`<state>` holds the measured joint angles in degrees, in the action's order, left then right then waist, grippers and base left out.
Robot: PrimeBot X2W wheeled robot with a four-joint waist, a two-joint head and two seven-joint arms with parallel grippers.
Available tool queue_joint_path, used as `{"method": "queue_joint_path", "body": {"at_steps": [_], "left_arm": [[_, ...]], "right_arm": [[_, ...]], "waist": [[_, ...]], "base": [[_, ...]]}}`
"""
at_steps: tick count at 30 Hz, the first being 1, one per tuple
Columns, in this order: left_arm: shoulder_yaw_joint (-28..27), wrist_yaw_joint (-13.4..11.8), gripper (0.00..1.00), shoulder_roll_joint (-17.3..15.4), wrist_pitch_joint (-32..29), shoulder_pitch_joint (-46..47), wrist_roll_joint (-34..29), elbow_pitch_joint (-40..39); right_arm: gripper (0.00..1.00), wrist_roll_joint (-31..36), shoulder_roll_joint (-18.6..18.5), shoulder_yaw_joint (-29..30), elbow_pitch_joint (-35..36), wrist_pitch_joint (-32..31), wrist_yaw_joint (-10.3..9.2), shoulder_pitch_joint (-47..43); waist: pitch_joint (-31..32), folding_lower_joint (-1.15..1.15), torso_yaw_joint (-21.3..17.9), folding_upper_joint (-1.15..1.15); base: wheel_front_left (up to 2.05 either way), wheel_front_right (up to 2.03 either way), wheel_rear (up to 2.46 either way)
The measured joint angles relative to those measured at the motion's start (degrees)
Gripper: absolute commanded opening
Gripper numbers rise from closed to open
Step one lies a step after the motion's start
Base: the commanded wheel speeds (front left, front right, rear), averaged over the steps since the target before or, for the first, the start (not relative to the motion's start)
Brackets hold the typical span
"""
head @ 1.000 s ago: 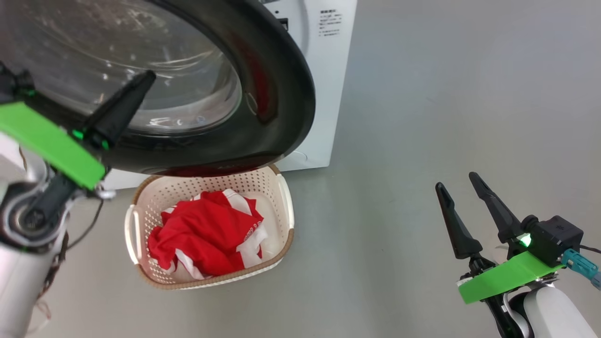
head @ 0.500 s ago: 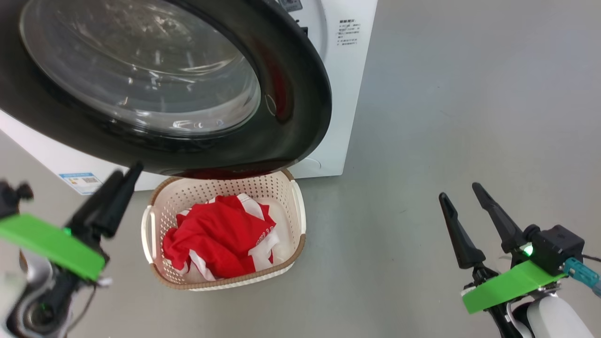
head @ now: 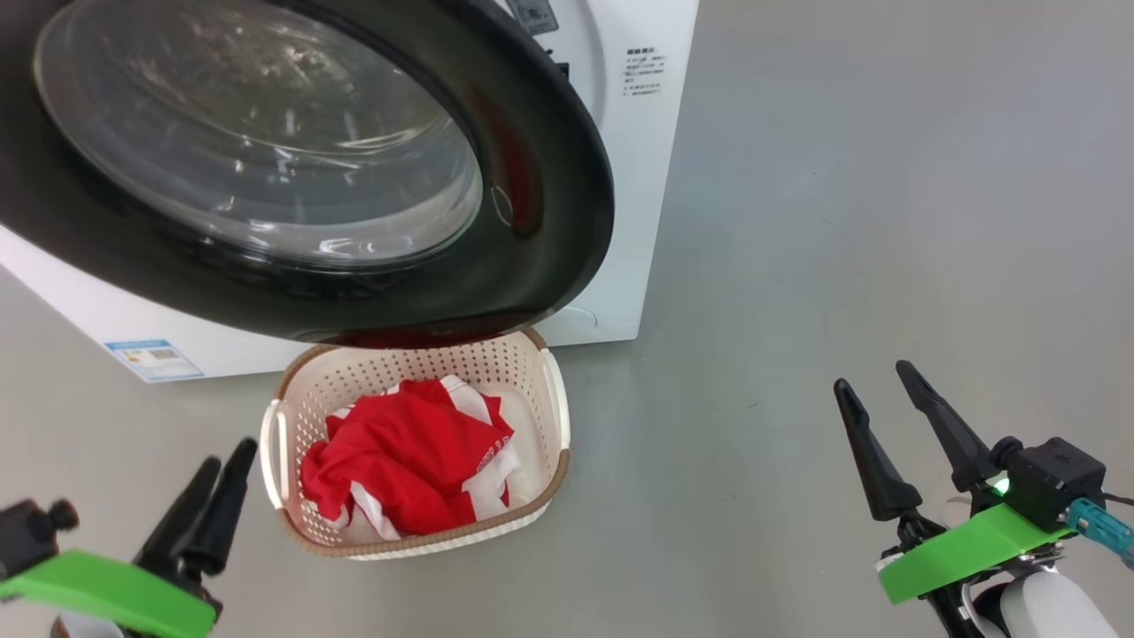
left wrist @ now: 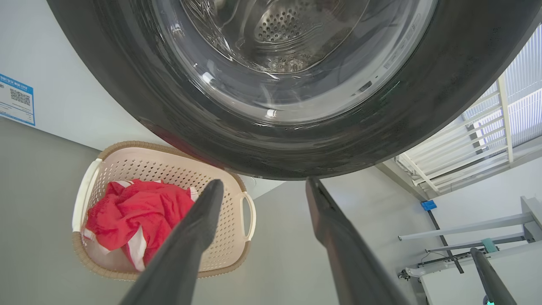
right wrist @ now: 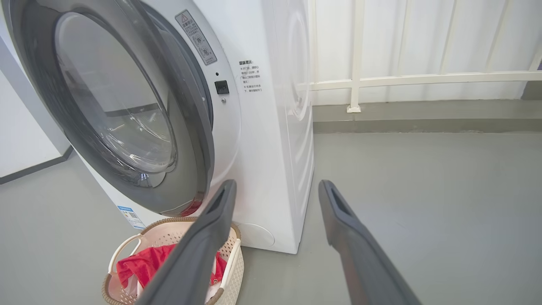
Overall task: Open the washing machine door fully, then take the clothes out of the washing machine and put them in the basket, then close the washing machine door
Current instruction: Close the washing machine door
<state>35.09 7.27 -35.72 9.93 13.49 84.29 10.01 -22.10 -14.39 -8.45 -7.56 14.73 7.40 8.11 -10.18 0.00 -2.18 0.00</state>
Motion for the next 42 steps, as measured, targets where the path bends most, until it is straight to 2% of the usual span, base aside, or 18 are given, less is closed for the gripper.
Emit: {"method": "queue_joint_path", "body": {"at_steps": [5,12,15,22,30,34,42], "left_arm": [[0.9,0.0,1.00,0.7,2.7,-1.3,-1.2,2.8],[0.1,0.0,1.00,3.1,4.3,-3.2,-8.0,7.8],[-2.6,0.0,1.00,4.7,4.4,-3.9,-10.5,8.7],[-11.6,0.0,1.00,9.9,4.4,-7.0,-20.4,9.3],[-21.6,0.0,1.00,15.9,4.4,-10.8,-36.1,8.2],[-24.4,0.0,1.00,18.7,4.4,-12.3,-43.1,6.9],[-29.9,0.0,1.00,23.1,4.4,-13.9,-51.3,3.0]], "right_arm": [[1.00,0.0,-0.1,0.1,-0.3,0.0,0.00,-0.3],[1.00,-0.1,-0.3,0.3,-0.6,0.0,0.00,-2.3],[1.00,-0.1,-0.3,0.6,-0.6,0.0,0.00,-2.3],[1.00,-0.1,-0.3,1.4,-0.6,0.0,0.00,-2.6],[1.00,-0.1,-0.3,1.6,-0.6,0.0,0.00,-3.5],[1.00,-0.1,-0.3,1.6,-0.6,0.0,0.00,-3.6],[1.00,-0.1,-0.3,1.7,-0.6,0.0,0.00,-3.6]], "waist": [[0.5,0.00,-0.7,0.00],[1.7,0.00,-1.9,0.00],[1.9,0.00,-2.1,0.00],[2.9,0.00,-2.3,0.00],[3.9,0.00,-1.9,0.00],[4.1,0.00,-1.6,0.00],[4.2,0.00,-1.3,0.00]], "base": [[0.00,0.00,0.00],[0.00,0.00,0.00],[0.00,0.00,0.00],[0.00,0.00,0.00],[0.00,0.00,0.00],[0.00,0.00,0.00],[0.00,0.00,0.00]]}}
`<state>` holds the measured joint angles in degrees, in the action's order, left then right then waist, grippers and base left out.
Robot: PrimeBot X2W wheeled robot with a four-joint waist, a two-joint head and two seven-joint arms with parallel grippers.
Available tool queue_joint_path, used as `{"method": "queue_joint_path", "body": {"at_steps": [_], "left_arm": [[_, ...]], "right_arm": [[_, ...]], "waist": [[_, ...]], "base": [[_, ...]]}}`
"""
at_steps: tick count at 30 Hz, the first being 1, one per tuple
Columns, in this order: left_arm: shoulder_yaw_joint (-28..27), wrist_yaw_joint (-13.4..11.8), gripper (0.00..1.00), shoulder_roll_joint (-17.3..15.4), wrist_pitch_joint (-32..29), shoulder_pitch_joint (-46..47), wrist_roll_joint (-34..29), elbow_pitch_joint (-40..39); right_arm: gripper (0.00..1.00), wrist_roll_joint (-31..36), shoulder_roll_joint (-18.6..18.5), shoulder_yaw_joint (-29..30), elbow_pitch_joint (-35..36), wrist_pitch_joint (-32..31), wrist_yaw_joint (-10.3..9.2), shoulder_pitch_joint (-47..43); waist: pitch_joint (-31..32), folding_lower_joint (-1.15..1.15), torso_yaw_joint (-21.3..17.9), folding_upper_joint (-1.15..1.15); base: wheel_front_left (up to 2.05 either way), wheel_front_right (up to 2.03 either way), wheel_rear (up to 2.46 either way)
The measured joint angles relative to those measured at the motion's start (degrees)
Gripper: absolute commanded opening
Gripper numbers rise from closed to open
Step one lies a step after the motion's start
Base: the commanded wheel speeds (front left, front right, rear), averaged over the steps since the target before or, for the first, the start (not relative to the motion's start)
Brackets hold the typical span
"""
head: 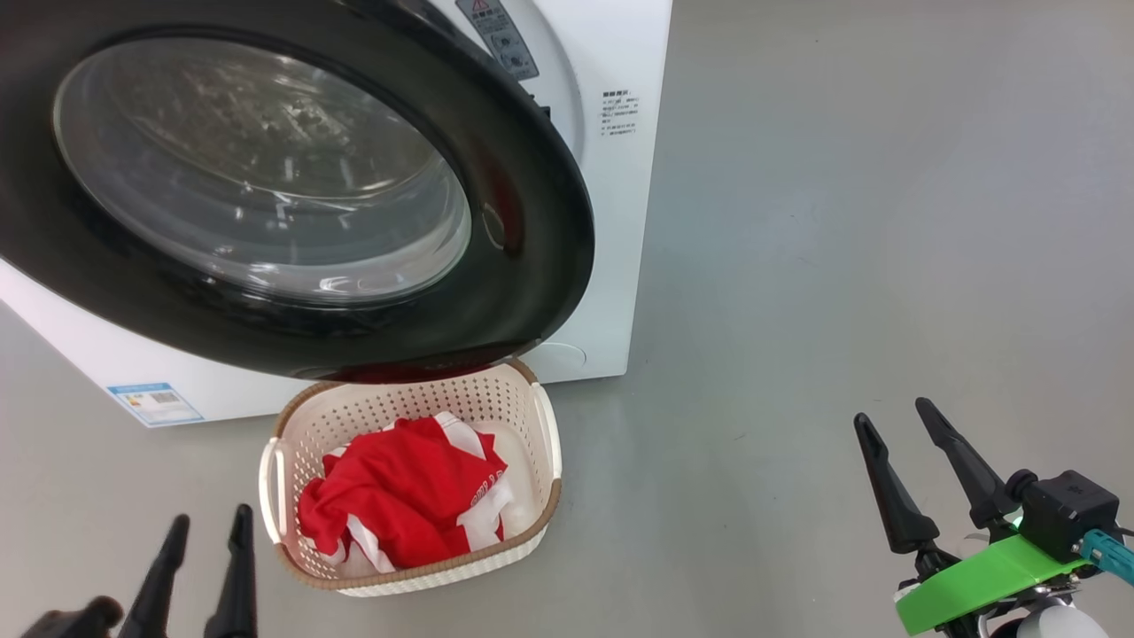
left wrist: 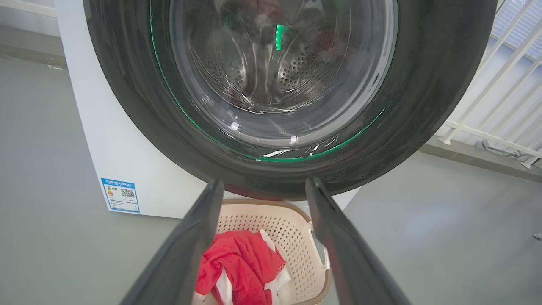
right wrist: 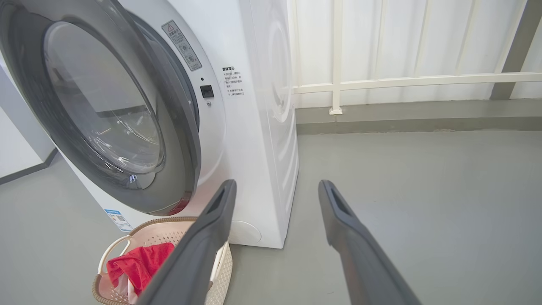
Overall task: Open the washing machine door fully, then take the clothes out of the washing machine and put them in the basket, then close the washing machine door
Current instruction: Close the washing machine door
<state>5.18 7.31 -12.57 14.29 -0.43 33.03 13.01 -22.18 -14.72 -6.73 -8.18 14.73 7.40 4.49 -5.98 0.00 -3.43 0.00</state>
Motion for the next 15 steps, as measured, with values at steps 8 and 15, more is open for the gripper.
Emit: {"method": "queue_joint_path", "body": {"at_steps": [8,15], "left_arm": [[-2.1,0.0,1.00,2.2,0.0,-0.5,-5.7,-2.5],[-5.0,0.0,1.00,4.3,0.0,-0.5,-8.8,-4.9]], "right_arm": [[1.00,0.0,0.0,0.1,0.1,0.0,0.00,0.0],[1.00,0.0,0.0,0.3,0.2,0.0,0.00,0.0]], "waist": [[-0.2,0.00,0.0,0.00],[-0.4,0.00,0.0,0.00]], "base": [[0.00,0.00,0.00],[0.00,0.00,0.00]]}}
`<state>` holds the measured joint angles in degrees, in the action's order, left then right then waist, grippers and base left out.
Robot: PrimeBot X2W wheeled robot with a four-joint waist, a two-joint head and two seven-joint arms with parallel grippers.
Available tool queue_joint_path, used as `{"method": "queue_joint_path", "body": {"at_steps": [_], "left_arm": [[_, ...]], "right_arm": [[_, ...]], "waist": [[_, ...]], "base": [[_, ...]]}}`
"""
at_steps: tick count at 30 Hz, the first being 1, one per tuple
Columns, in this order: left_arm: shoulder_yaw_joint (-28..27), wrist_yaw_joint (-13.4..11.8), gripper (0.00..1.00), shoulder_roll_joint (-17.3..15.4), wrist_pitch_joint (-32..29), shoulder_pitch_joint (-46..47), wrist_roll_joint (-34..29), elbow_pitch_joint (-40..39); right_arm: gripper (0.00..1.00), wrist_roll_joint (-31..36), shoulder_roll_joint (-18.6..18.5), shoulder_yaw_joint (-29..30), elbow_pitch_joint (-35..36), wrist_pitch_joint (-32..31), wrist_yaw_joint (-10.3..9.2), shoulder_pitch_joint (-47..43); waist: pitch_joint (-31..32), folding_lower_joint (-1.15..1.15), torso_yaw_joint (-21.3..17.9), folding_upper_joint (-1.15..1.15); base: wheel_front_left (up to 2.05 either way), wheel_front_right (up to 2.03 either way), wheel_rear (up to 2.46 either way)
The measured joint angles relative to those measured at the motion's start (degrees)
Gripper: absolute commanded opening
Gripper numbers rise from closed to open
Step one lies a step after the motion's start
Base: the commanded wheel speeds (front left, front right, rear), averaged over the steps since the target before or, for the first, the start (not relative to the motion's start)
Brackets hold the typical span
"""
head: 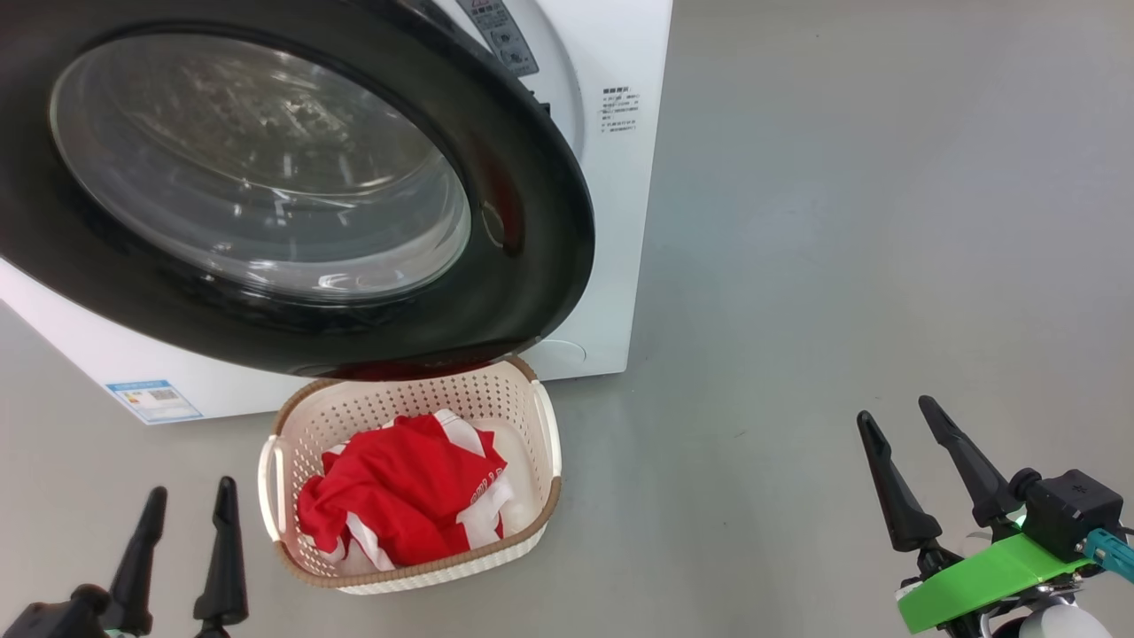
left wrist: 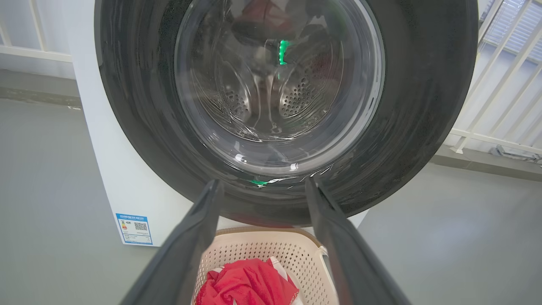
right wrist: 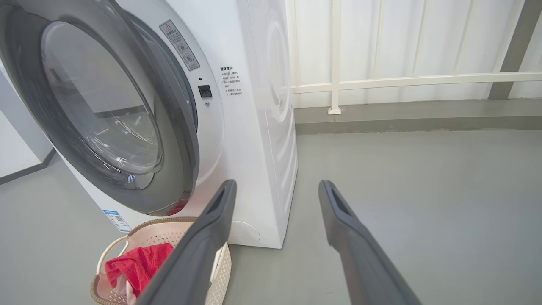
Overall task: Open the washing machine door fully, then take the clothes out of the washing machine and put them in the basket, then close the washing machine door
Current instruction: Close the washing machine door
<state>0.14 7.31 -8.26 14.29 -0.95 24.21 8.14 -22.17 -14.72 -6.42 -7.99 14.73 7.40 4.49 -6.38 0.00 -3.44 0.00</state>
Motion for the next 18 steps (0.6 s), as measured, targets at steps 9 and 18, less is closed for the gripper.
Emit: {"method": "queue_joint_path", "body": {"at_steps": [9,18], "left_arm": [[-2.0,0.0,1.00,1.6,0.0,0.0,-1.4,-0.7],[-1.9,0.0,1.00,1.8,0.0,-0.1,-2.0,-0.4]], "right_arm": [[1.00,0.0,0.0,0.2,0.1,0.0,0.00,0.0],[1.00,0.0,0.1,0.3,0.2,0.0,0.00,0.0]], "waist": [[0.1,0.00,0.1,0.00],[-0.4,0.00,0.3,0.00]], "base": [[0.00,0.00,0.00],[0.00,0.00,0.00]]}}
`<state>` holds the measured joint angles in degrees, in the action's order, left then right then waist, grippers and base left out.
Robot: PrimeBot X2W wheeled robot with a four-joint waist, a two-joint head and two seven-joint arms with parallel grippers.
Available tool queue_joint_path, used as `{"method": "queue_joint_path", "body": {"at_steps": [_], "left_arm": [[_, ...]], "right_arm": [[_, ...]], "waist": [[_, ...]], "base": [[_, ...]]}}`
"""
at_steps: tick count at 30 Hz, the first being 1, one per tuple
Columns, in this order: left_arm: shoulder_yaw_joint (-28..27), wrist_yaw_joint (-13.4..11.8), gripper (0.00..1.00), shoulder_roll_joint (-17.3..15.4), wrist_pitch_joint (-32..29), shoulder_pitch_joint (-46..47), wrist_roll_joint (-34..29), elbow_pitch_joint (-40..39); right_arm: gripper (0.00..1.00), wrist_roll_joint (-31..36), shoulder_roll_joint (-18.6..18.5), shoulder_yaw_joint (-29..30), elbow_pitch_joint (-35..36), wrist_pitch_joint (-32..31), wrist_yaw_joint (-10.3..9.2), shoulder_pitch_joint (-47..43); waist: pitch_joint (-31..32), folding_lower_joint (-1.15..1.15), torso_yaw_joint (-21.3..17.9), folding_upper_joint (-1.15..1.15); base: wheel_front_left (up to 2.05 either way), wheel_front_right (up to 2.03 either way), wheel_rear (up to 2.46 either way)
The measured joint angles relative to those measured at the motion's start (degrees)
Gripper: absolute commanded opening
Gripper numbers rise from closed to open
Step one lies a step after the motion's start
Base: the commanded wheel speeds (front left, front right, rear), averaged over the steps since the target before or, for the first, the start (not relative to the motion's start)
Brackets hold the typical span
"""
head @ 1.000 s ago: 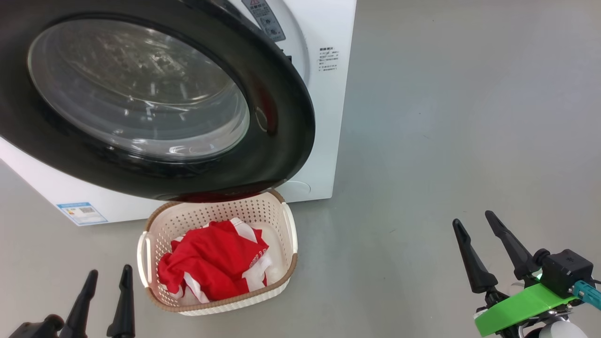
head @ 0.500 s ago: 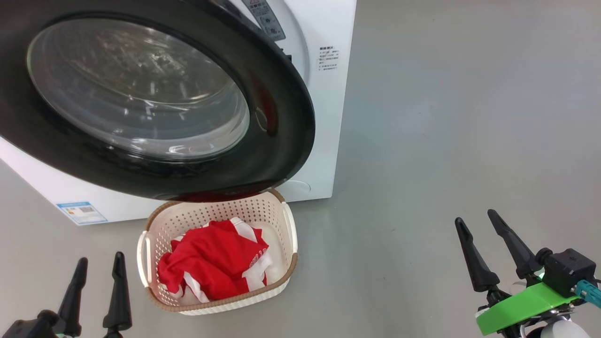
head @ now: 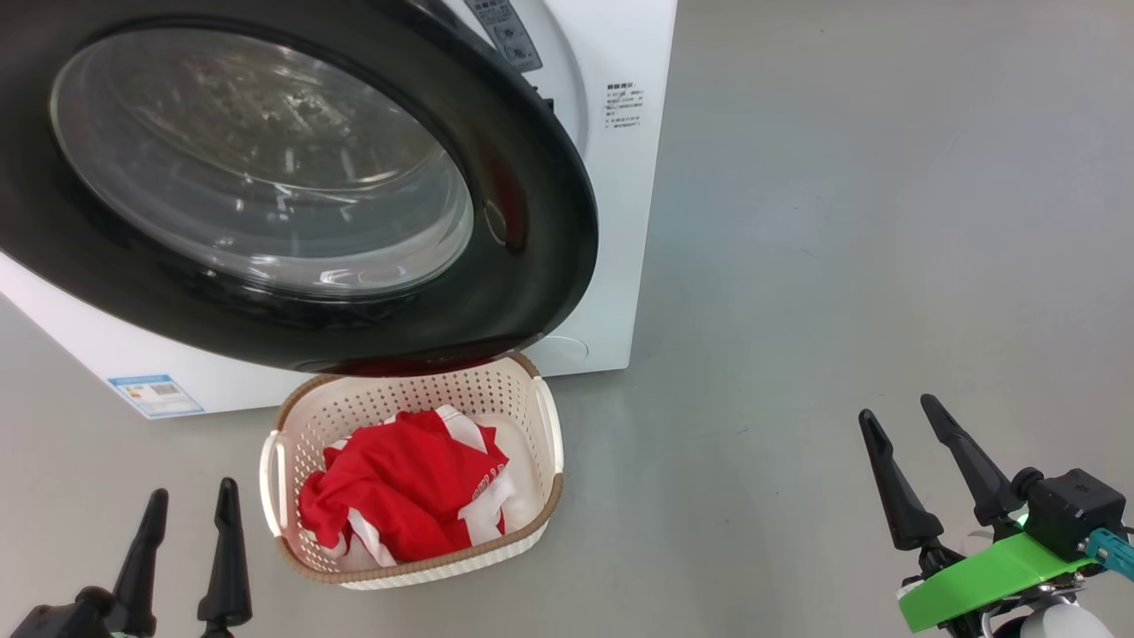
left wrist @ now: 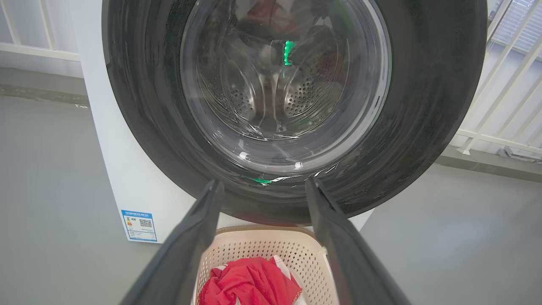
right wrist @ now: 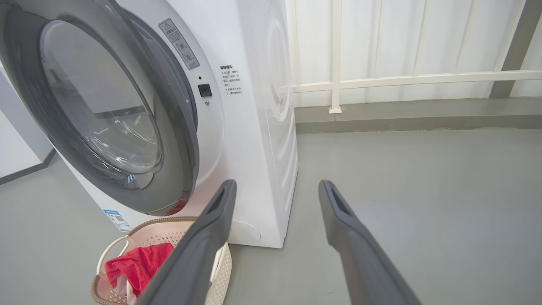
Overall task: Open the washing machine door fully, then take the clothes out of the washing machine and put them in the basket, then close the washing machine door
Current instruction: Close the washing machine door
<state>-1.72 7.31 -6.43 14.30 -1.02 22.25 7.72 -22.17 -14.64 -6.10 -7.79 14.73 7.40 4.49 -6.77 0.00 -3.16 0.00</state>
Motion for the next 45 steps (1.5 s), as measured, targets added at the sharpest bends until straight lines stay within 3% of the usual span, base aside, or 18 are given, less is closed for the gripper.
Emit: {"method": "queue_joint_path", "body": {"at_steps": [3,4,5,6,13,28,45], "left_arm": [[0.0,0.0,1.00,0.2,0.0,0.0,0.0,0.0],[0.0,0.0,1.00,0.2,0.0,0.0,0.0,0.0],[0.0,0.0,1.00,0.2,0.0,0.0,0.0,0.0],[0.0,0.0,1.00,0.2,0.0,0.0,-0.5,0.0],[0.6,0.0,1.00,0.7,0.0,0.1,-1.1,-0.3],[3.4,0.0,1.00,2.2,0.0,0.4,-1.4,-1.4],[7.3,0.0,1.00,3.4,0.0,5.3,-1.3,-2.1]], "right_arm": [[0.97,0.0,0.0,0.1,0.1,0.0,0.00,0.0],[0.44,0.0,0.0,0.0,0.2,0.0,0.00,0.0],[0.12,0.0,0.0,0.0,0.2,0.0,0.00,0.0],[0.00,-0.2,0.0,-0.4,0.5,0.0,0.00,0.0],[0.00,-1.9,0.0,-2.6,1.0,0.0,0.00,0.9],[0.00,-2.9,0.1,-10.4,-1.0,0.0,0.00,12.2],[0.00,-7.2,-0.8,-15.5,-10.3,0.0,0.00,26.9]], "waist": [[-0.1,0.00,0.1,0.00],[-0.1,0.00,0.2,0.00],[-0.1,0.00,0.2,0.00],[-0.2,0.00,0.3,0.00],[-0.4,0.00,1.5,0.00],[-1.4,0.00,7.4,0.00],[-7.3,0.00,13.9,0.00]], "base": [[0.00,0.00,0.00],[0.00,0.00,0.00],[0.00,0.00,0.00],[0.00,0.00,0.00],[0.00,0.00,0.00],[0.00,0.00,0.00],[0.00,0.00,0.00]]}}
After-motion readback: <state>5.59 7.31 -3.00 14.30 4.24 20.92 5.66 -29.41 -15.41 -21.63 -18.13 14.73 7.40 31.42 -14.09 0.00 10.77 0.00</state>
